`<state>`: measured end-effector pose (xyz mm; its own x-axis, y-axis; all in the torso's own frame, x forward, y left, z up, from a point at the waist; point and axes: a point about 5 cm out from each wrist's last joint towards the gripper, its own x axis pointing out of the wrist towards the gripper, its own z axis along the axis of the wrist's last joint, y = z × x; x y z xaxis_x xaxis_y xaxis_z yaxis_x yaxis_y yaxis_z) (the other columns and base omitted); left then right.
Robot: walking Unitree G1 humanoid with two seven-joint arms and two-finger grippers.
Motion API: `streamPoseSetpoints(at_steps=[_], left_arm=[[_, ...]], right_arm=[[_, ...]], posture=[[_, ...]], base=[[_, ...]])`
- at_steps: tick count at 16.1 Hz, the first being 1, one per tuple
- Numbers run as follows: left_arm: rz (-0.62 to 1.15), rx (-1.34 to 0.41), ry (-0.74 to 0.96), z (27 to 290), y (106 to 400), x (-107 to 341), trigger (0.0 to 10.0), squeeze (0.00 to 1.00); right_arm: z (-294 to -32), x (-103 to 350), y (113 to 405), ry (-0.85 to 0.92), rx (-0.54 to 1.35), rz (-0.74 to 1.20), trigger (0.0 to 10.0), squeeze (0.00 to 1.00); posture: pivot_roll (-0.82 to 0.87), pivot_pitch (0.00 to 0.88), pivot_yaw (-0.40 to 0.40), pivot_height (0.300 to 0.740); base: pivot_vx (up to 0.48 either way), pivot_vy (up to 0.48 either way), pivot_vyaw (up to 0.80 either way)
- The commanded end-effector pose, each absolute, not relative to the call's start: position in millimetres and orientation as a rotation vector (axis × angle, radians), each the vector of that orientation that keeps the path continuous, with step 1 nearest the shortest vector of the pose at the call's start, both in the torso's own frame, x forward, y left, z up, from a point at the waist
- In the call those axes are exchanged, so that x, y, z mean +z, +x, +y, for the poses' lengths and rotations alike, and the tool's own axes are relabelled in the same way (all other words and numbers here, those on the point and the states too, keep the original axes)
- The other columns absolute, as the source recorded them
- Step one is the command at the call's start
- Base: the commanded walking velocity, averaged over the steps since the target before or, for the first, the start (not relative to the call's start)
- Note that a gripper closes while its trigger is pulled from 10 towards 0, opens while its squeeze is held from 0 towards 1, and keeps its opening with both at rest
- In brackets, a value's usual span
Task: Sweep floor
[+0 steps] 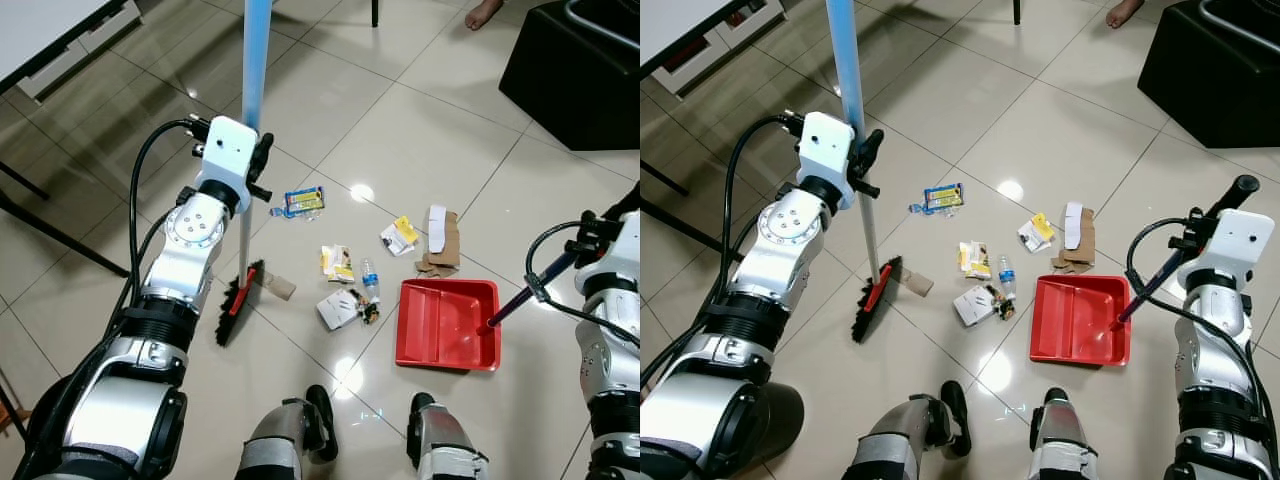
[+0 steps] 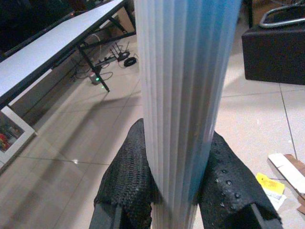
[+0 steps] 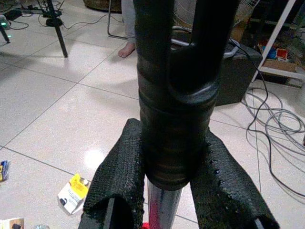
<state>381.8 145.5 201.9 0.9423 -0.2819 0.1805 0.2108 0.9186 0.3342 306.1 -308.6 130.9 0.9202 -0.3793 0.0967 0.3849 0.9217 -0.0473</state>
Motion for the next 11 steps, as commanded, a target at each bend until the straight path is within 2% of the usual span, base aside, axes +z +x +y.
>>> streamPoseSetpoints(at_steps=[1, 5, 11], left_arm=[[-0.262, -0.227, 0.340, 153, 381, 210, 10.0, 0.00], [-0.264, -0.123, 0.295, 166, 386, 213, 10.0, 0.00], [-0.272, -0.123, 0.302, 166, 386, 214, 10.0, 0.00]], right_arm=[[-310, 134, 306, -0.062, -0.397, -0.108, 10.0, 0.00], [-306, 164, 327, -0.093, -0.359, -0.197, 10.0, 0.00], [-305, 163, 329, -0.089, -0.358, -0.201, 10.0, 0.00]], posture=[[-0.07, 0.266, 0.152, 0.740], [-0.07, 0.230, 0.127, 0.740], [-0.07, 0.231, 0.134, 0.740]], base=[[0.000, 0.000, 0.00], [0.000, 0.000, 0.00], [0.000, 0.000, 0.00]])
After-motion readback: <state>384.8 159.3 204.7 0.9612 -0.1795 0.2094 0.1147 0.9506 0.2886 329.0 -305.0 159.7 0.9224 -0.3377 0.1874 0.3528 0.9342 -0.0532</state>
